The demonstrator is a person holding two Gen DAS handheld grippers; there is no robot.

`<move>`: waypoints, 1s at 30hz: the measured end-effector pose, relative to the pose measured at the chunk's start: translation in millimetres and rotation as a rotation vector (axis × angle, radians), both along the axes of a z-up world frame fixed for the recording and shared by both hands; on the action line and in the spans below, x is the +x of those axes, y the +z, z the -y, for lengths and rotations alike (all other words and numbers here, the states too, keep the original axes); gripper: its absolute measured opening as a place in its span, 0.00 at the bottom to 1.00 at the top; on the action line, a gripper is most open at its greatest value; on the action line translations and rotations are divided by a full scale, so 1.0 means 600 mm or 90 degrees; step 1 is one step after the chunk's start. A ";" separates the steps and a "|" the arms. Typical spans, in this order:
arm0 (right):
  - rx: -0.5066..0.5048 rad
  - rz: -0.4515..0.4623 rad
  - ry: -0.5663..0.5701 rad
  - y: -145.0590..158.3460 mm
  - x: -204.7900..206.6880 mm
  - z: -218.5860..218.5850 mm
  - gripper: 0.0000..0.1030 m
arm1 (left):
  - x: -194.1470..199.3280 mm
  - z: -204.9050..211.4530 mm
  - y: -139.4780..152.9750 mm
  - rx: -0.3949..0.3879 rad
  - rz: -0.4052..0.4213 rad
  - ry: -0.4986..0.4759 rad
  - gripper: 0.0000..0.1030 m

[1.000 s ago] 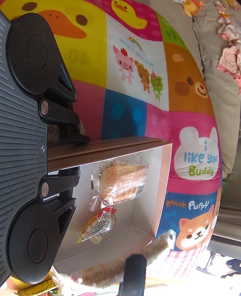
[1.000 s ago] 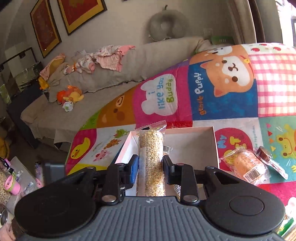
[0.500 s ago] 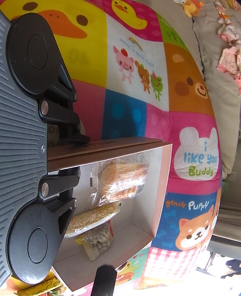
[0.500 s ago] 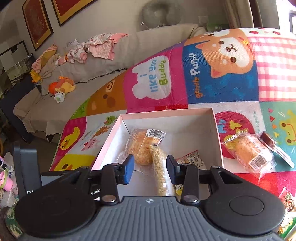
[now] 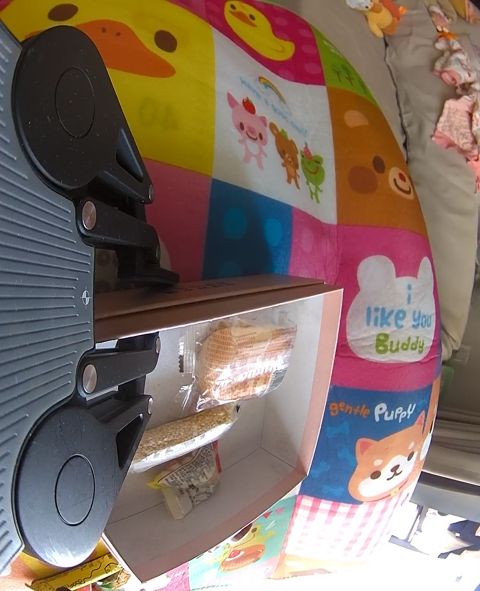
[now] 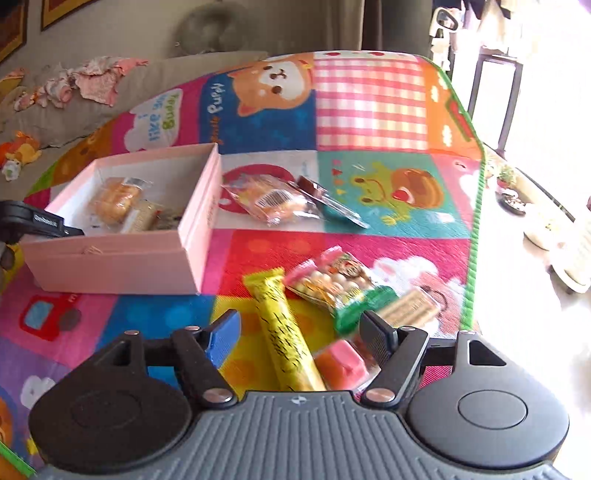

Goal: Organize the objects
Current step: 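Lower the rice-cracker bar into the pink box and open the right gripper, then grasp the clear tray of biscuit sticks on the mat with the right gripper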

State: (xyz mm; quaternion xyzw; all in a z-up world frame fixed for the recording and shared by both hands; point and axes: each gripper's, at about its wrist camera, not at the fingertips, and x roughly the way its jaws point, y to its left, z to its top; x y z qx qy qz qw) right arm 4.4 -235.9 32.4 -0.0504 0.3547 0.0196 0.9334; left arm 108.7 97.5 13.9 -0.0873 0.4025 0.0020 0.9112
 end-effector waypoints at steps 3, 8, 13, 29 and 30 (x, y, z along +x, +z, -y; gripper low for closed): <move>0.010 -0.012 -0.028 -0.019 -0.010 0.012 0.77 | -0.001 0.000 0.000 0.000 -0.002 0.000 0.18; 0.046 -0.037 -0.027 -0.032 -0.013 0.012 0.77 | -0.005 -0.001 -0.001 -0.002 -0.003 -0.003 0.18; 0.048 -0.026 -0.012 -0.026 -0.015 0.005 0.79 | -0.005 0.000 0.000 -0.001 -0.003 0.000 0.18; 0.155 -0.060 -0.127 -0.035 0.086 0.102 0.65 | -0.006 0.002 -0.001 -0.003 -0.004 0.001 0.18; 0.138 -0.059 -0.117 -0.036 0.088 0.097 0.62 | -0.006 0.002 -0.001 -0.003 -0.004 0.002 0.18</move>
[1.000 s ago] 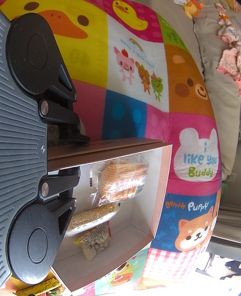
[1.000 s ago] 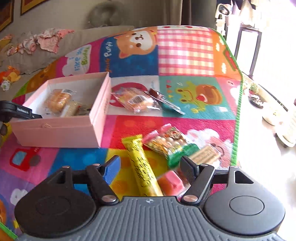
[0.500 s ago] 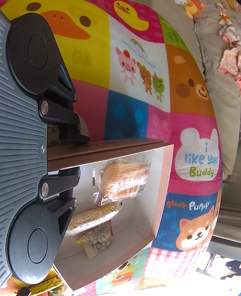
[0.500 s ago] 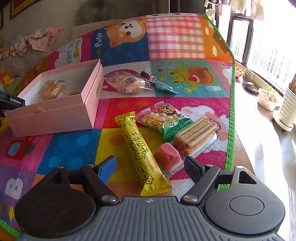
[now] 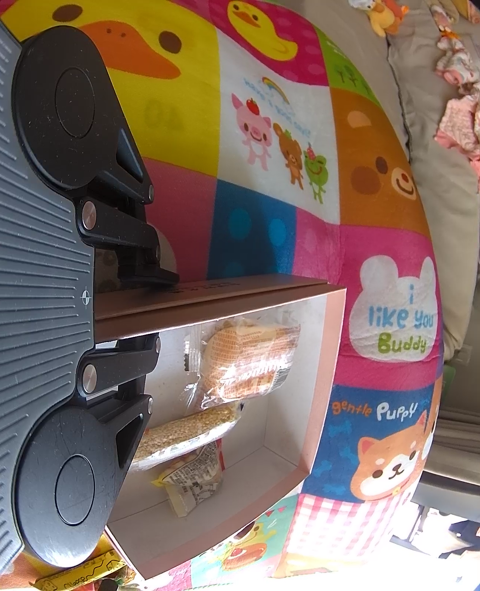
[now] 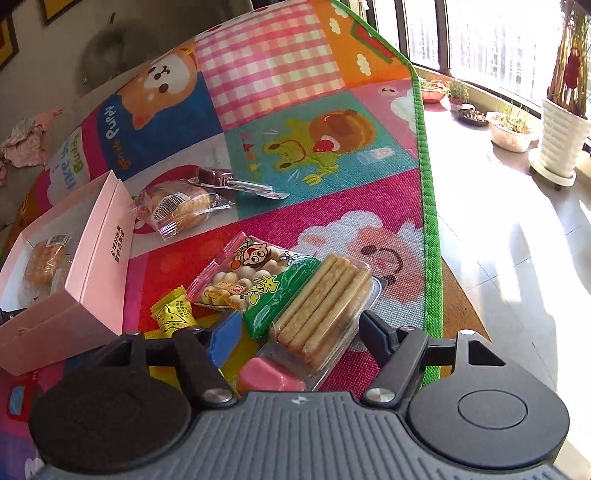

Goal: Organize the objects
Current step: 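Grasp the clear tray of biscuit sticks on the mat with the right gripper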

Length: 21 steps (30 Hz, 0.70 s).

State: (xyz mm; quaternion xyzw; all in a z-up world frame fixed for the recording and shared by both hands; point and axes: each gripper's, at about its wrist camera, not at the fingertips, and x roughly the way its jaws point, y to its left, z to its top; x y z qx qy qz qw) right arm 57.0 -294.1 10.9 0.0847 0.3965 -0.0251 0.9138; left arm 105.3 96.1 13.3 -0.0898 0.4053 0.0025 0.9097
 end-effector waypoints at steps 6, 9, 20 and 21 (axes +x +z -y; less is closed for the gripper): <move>-0.053 0.004 0.028 0.003 -0.021 0.011 0.49 | -0.001 0.000 0.000 0.000 0.001 -0.001 0.18; -0.082 0.008 0.027 0.003 -0.033 0.018 0.49 | -0.001 0.000 -0.001 0.002 0.001 0.000 0.18; -0.101 0.042 0.058 -0.010 -0.020 -0.015 0.57 | -0.002 0.000 0.000 0.003 0.001 0.000 0.18; -0.106 0.046 0.068 -0.011 -0.020 -0.021 0.56 | -0.002 -0.001 0.000 0.003 0.001 -0.001 0.18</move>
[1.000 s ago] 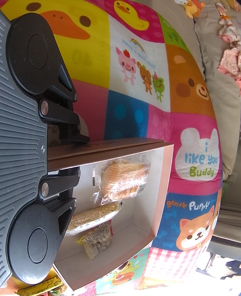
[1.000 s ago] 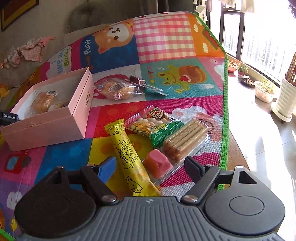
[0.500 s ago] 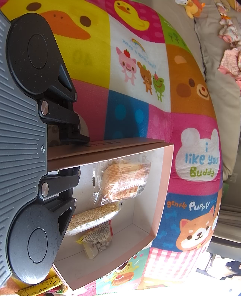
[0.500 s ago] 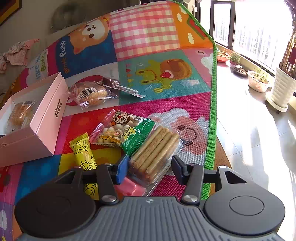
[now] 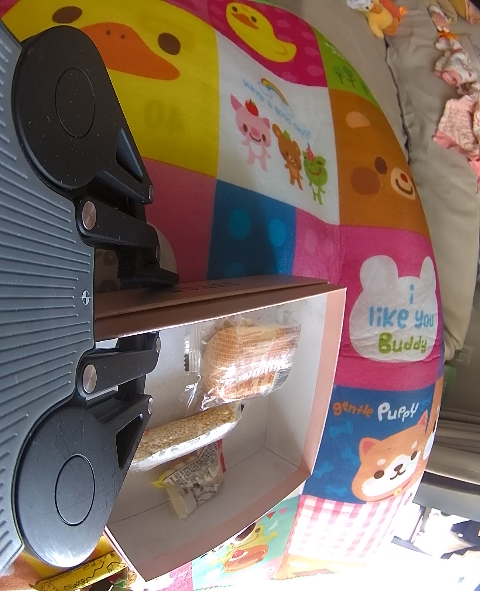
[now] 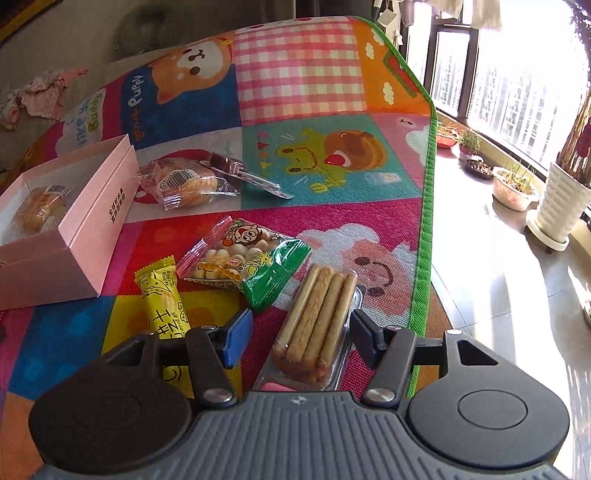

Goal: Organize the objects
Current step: 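Grasp the clear tray of biscuit sticks on the mat with the right gripper, then carry the biscuit-stick tray into the pink box and open the right gripper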

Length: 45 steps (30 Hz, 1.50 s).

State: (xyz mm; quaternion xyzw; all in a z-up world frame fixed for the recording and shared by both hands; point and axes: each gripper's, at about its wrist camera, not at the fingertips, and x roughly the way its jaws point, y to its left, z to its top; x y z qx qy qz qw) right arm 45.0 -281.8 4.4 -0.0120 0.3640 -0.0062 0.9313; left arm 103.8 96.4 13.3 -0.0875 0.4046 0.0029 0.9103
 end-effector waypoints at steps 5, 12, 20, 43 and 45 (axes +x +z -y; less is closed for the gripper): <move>0.011 -0.002 0.019 0.001 -0.011 0.003 0.53 | 0.000 0.000 0.000 0.001 0.000 0.001 0.18; 0.003 -0.004 0.020 0.007 -0.034 0.003 0.36 | 0.000 0.001 0.001 0.005 0.000 0.001 0.18; -0.013 0.003 0.024 0.034 -0.064 0.001 0.32 | 0.001 0.001 0.001 0.006 0.001 0.000 0.18; 0.127 0.030 0.266 0.178 -0.063 -0.173 0.32 | 0.000 0.002 0.002 0.000 -0.001 -0.002 0.17; 0.135 0.022 0.255 0.175 -0.013 -0.187 0.32 | -0.001 0.002 0.002 0.001 0.000 -0.003 0.17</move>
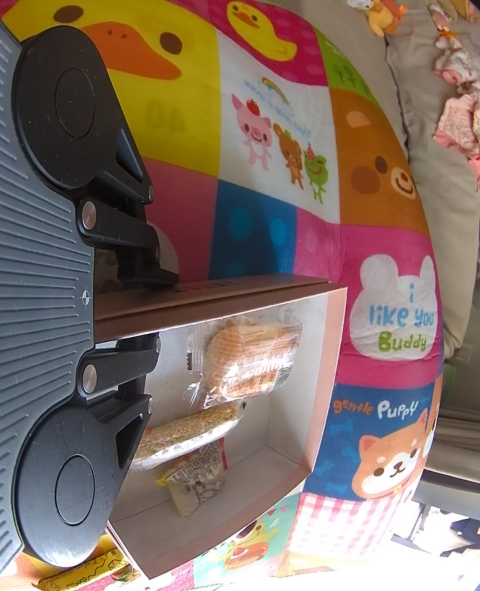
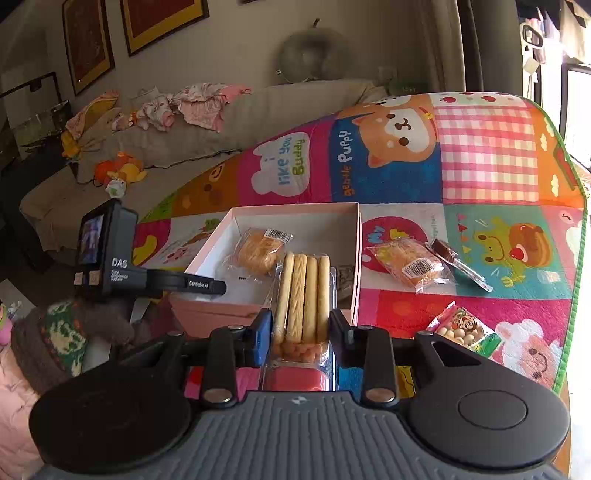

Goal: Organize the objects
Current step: 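Carry the biscuit-stick tray into the pink box and open the right gripper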

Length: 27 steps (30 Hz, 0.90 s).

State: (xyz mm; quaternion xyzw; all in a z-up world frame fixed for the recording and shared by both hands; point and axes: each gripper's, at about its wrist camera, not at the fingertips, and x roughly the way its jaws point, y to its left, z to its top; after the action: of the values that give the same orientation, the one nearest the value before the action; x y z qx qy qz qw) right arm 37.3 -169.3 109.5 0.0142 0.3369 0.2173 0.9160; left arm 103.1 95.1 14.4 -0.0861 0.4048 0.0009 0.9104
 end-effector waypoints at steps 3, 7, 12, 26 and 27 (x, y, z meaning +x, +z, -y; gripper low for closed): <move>-0.019 0.010 -0.016 -0.011 0.067 -0.031 0.32 | -0.001 0.000 -0.001 0.000 0.001 -0.001 0.18; -0.061 0.025 -0.034 -0.039 0.136 -0.073 0.32 | -0.001 0.000 -0.001 0.000 0.001 -0.001 0.18; -0.105 0.028 -0.025 -0.077 0.162 -0.107 0.32 | -0.001 0.000 0.000 -0.002 0.001 0.000 0.18; -0.091 0.057 -0.015 -0.053 0.085 -0.017 0.52 | 0.000 0.002 0.000 0.001 0.000 0.000 0.18; -0.099 0.062 -0.032 -0.051 0.089 -0.002 0.54 | 0.000 0.002 0.000 0.001 0.001 0.001 0.18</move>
State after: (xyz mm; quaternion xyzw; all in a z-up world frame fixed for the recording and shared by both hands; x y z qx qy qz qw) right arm 90.5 -168.1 79.1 -0.0594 0.3072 0.1681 0.9348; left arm 103.1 94.0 14.6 -0.0858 0.4042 0.0017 0.9107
